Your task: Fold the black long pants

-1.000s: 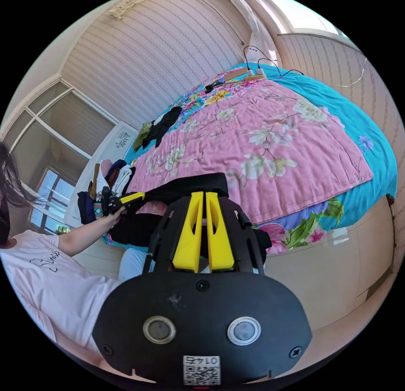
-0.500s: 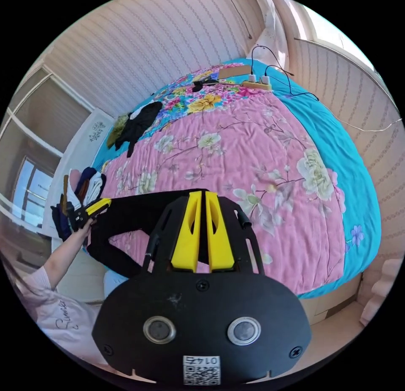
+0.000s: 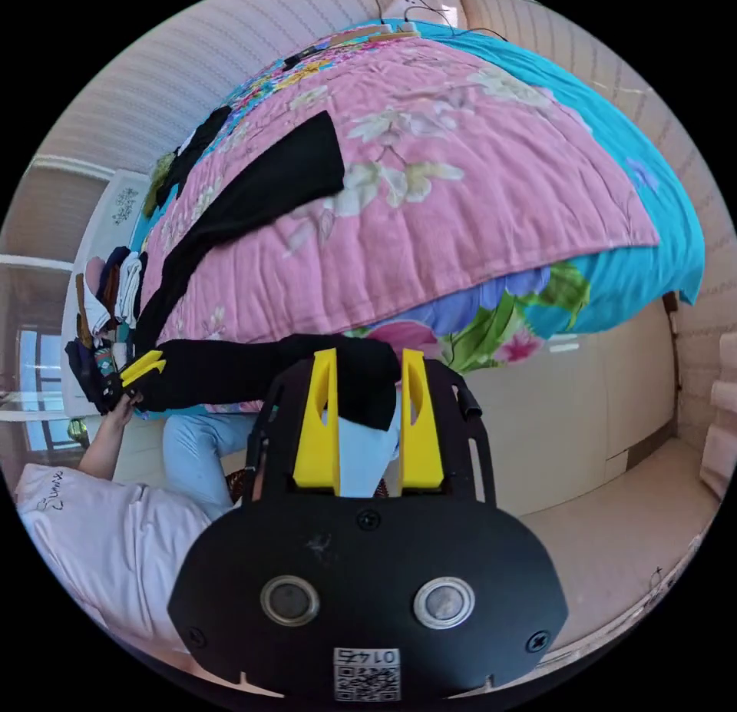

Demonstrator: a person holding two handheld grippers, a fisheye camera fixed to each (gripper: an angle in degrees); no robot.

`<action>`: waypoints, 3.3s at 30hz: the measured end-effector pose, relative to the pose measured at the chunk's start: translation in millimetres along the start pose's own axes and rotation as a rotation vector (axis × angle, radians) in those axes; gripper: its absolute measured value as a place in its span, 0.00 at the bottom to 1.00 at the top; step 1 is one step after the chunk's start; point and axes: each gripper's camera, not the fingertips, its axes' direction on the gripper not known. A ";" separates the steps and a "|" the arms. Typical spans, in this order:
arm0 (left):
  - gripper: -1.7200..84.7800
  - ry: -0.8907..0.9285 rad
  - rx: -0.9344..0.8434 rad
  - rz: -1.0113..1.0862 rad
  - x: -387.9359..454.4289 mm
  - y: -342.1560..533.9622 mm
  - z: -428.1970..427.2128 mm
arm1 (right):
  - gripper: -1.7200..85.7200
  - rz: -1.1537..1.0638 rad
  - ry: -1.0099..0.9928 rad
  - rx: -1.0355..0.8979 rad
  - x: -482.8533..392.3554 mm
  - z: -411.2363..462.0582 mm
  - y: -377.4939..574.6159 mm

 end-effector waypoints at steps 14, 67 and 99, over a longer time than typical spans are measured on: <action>0.01 0.002 0.164 -0.136 -24.9 11.8 -64.3 | 0.06 -0.302 -0.237 0.387 -13.1 -107.3 17.9; 0.02 0.054 -0.027 -0.194 -42.7 -2.8 -14.8 | 0.03 -0.064 -0.148 0.178 28.3 -42.5 -40.5; 0.09 -0.053 -0.025 -0.062 -76.5 13.9 -60.8 | 0.03 -0.039 -0.029 0.120 -143.2 19.7 -199.8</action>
